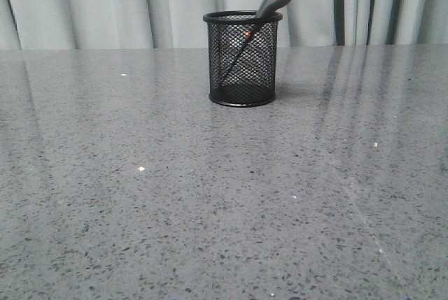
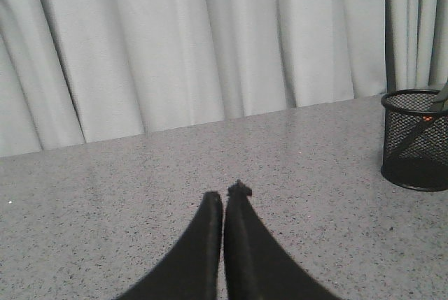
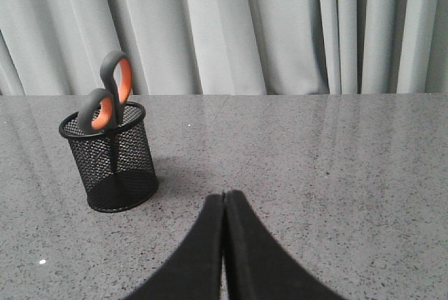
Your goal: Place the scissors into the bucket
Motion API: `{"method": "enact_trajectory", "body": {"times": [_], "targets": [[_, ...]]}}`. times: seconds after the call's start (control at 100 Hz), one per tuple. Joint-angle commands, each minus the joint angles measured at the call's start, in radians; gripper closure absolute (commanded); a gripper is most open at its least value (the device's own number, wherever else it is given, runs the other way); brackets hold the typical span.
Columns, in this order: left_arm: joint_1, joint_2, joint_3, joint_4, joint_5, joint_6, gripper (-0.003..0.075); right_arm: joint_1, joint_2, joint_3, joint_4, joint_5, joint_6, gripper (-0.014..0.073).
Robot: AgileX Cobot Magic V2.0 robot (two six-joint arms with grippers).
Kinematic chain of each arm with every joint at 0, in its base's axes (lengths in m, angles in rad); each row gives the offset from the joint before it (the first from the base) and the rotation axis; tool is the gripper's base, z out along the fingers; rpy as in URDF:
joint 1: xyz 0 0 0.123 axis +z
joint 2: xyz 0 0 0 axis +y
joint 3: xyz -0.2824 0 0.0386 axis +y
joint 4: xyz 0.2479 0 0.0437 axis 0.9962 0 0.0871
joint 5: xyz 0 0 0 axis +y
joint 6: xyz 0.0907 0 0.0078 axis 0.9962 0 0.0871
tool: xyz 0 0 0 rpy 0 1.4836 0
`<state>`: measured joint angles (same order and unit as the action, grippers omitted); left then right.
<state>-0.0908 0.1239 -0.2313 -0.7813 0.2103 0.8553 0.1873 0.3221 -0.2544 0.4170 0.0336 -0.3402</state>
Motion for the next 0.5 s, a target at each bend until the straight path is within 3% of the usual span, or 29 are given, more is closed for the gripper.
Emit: {"method": "enact_trajectory", "body": {"times": [0.0, 0.34, 0.41, 0.49], "targets": [[0.002, 0.009, -0.027, -0.023, -0.059, -0.001, 0.074, -0.004, 0.004, -0.028, 0.001, -0.071, 0.0, 0.0645], [0.002, 0.011, -0.027, -0.002, -0.078, -0.023, 0.074, -0.004, 0.004, -0.028, 0.001, -0.071, 0.0, 0.0645], [0.002, 0.011, -0.015, 0.169, -0.095, -0.197, 0.074, -0.004, 0.004, -0.028, 0.001, -0.071, 0.0, 0.0645], [0.002, 0.011, 0.026, 0.459, -0.123, -0.555, 0.074, -0.004, 0.004, -0.028, 0.001, -0.071, 0.0, 0.0645]]}}
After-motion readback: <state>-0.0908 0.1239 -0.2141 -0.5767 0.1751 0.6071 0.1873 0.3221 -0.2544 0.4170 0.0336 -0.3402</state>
